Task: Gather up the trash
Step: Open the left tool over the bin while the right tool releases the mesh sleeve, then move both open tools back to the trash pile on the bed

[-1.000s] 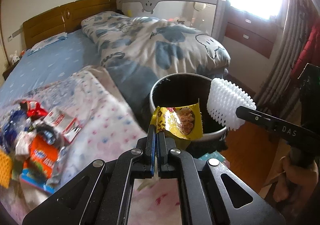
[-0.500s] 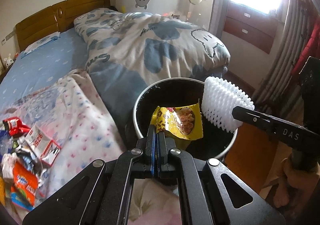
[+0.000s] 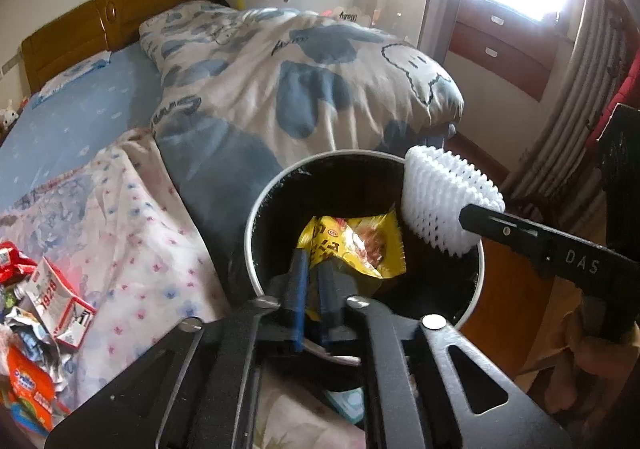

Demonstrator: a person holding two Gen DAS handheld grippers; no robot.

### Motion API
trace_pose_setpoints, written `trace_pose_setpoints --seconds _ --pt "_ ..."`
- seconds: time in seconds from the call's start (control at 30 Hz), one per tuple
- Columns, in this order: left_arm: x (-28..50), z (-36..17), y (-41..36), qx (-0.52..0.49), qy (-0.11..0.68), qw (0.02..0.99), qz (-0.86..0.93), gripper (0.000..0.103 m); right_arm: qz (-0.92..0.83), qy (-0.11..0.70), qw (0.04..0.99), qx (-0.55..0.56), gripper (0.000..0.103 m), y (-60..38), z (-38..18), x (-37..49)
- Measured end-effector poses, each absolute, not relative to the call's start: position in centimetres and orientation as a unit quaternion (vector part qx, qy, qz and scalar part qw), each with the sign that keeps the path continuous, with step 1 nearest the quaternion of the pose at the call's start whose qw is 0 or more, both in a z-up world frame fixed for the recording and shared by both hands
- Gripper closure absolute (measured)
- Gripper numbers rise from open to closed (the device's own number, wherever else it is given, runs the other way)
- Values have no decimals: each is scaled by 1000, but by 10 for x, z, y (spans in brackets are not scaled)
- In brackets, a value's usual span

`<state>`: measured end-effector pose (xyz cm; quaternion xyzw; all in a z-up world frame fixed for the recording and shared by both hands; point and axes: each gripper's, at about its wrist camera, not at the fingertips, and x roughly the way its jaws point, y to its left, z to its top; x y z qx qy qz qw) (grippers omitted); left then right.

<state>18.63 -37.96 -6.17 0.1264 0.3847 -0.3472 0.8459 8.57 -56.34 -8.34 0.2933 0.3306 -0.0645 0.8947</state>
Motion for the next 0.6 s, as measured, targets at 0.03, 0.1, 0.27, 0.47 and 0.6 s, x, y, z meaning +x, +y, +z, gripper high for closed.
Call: trace_pose_setpoints --seconds 0.03,0.1,0.27,0.47,0.6 --pt "187 -63 -379 126 387 845 -346 68 -67 332 894 293 69 -565 -84 87" --pt "184 -61 -375 123 378 851 -342 53 -74 331 894 293 57 -568 -84 88" --pt "177 -60 -363 121 373 857 -335 53 -76 318 894 306 52 -572 -82 82" --pt "164 -55 -328 100 366 870 -317 48 -69 301 898 312 38 -559 -76 73" --pt "154 -53 -296 85 359 880 -298 46 -61 291 903 309 25 -537 -72 67"
